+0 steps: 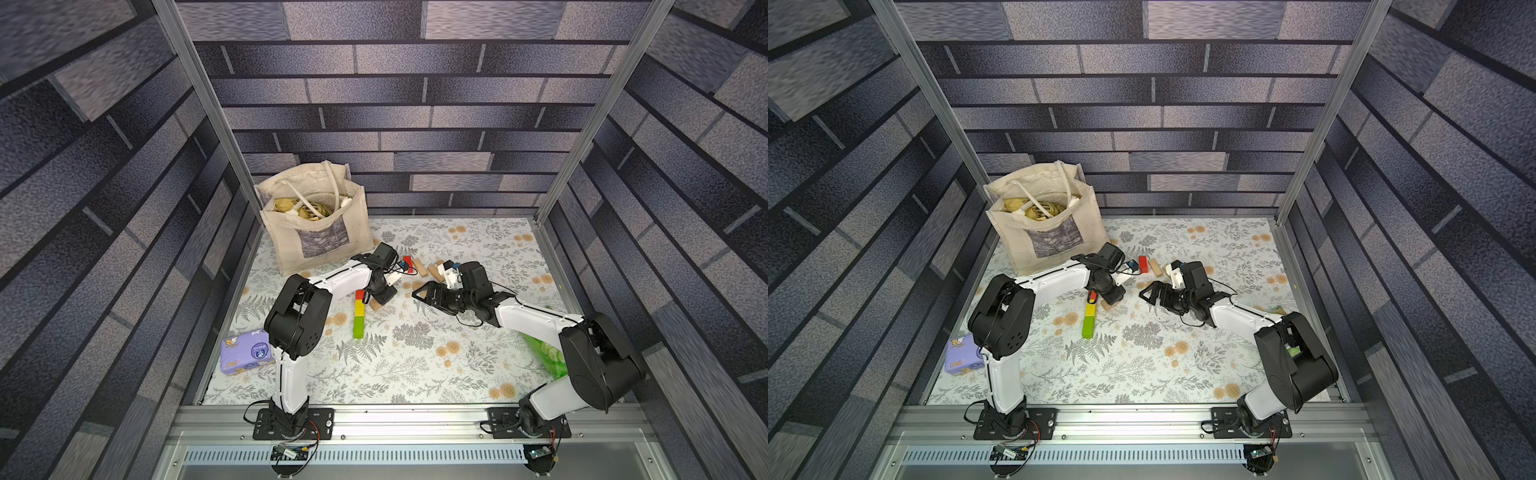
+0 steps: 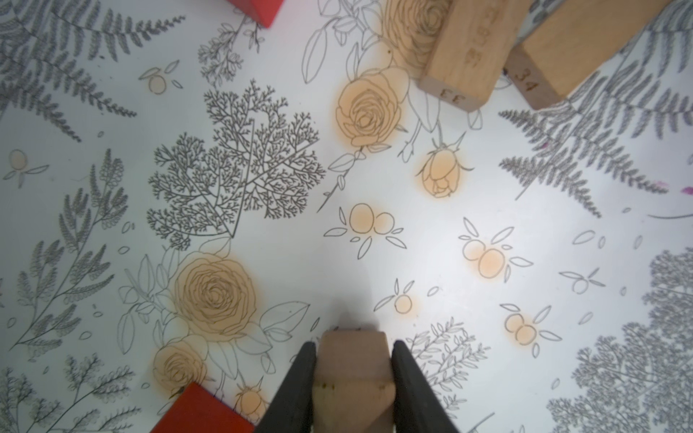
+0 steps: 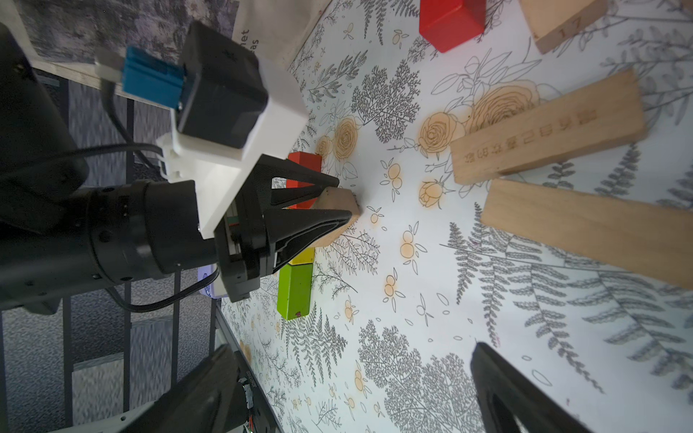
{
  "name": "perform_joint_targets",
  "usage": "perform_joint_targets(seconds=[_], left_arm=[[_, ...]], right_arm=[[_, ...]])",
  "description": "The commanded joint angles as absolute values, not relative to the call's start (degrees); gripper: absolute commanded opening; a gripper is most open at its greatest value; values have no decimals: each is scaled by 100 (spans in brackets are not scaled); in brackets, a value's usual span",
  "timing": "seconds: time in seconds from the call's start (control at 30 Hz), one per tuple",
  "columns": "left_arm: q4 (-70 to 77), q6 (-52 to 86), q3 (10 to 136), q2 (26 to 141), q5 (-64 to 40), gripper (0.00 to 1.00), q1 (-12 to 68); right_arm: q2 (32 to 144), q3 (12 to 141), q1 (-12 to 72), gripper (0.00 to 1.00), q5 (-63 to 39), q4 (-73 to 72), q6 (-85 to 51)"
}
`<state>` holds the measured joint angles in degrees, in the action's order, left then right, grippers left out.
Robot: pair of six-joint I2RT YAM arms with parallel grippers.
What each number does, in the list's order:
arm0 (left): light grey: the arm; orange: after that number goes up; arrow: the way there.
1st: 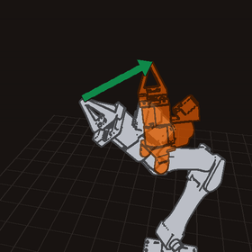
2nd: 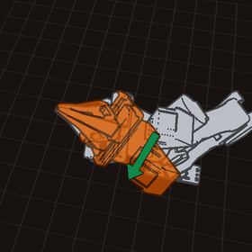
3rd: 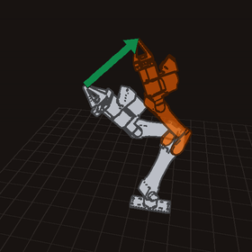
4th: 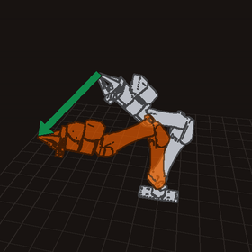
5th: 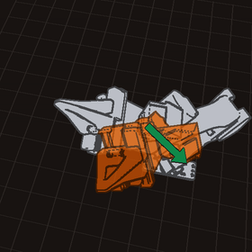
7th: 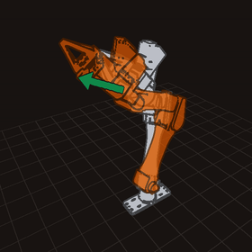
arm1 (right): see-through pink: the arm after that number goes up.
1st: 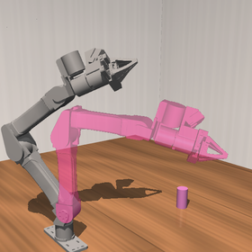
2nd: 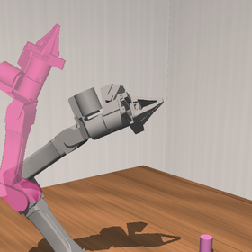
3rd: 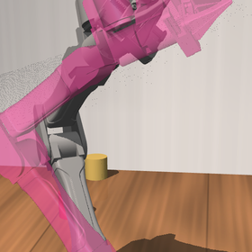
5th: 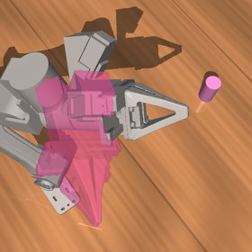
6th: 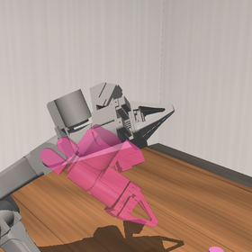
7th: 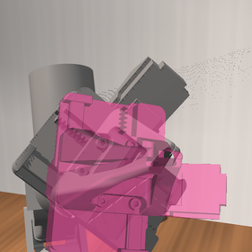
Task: Assemble the letter k with building blocks
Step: Assemble the building block at the center of the board.
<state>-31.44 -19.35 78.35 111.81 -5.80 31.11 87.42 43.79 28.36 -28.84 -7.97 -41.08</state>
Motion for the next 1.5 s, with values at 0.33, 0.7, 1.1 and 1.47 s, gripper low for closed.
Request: perform_joint_targets(seconds=[0.33,0.7,1.1,1.47], left_arm=[[-3125,-2165,7631,10819,-537,29,3138],[-3146,-2207,7588,10784,-447,29,3120],[-3182,-2199,7585,10811,-404,30,3104],[-3199,-2211,7559,10793,-367,30,3077]], right_arm=[[8675,4348,2805,100,-2900,-800,-4110],[8697,4373,2804,100,-2905,-800,-4124],[8688,4339,2804,100,-2896,-817,-4131],[8684,4329,2804,100,-2906,-827,-4131]])
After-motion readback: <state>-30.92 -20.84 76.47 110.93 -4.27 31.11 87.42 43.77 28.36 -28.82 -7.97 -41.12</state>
